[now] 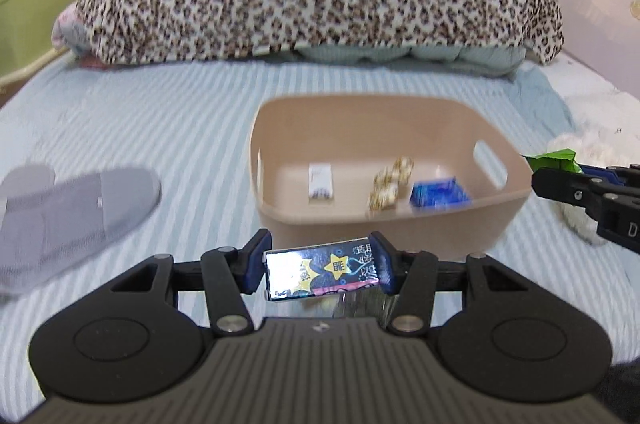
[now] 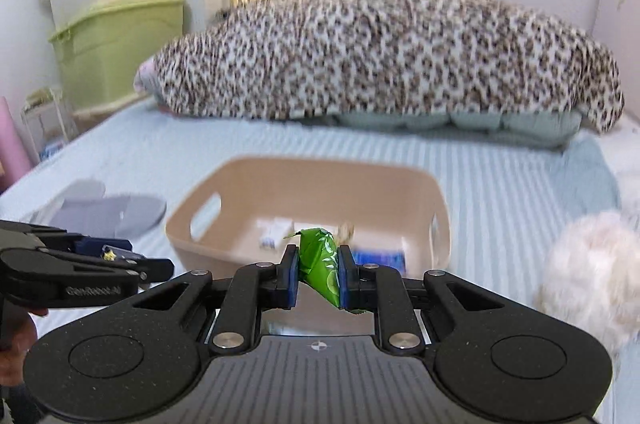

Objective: Organize objects
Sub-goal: 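Carry both items into the basket and open both grippers, then withdraw both grippers from the basket toward the last items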

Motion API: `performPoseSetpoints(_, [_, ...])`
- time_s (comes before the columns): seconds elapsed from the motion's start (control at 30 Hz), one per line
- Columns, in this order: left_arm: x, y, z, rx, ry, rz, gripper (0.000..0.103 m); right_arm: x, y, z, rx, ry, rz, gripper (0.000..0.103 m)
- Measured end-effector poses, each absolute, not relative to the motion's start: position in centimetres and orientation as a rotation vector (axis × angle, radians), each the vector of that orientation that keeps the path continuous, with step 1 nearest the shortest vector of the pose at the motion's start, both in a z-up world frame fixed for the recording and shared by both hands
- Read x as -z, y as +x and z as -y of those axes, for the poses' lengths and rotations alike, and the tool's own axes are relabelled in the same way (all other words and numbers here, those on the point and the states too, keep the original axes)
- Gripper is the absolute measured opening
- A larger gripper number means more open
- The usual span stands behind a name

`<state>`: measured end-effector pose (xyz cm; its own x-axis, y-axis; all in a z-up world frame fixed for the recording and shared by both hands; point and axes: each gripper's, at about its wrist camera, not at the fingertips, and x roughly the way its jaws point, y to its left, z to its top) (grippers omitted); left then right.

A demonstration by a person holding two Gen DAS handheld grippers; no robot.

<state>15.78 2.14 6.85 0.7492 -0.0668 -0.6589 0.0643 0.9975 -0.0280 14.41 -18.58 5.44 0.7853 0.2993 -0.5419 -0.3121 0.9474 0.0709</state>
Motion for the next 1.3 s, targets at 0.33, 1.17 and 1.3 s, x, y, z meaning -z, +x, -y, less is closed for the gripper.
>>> performPoseSetpoints(0.33, [-7.2, 22.3, -0.1, 0.050, 0.055, -0.687, 0.055, -6.2, 19.2, 17.0, -0.306, -0.009, -0.538, 0.018])
performPoseSetpoints(1.17, [-2.7, 26.5, 0.6, 0.031, 0.113, -0.754, 0.091, -0.4, 24.0, 16.4, -0.170, -0.053, -0.698, 0.075])
performPoseSetpoints(1.3, [-3.7, 25.2, -0.6, 0.024, 0.097, -0.753, 0.092, -1.8, 22.9, 16.9, -0.167, -0.030, -0.684, 0.087])
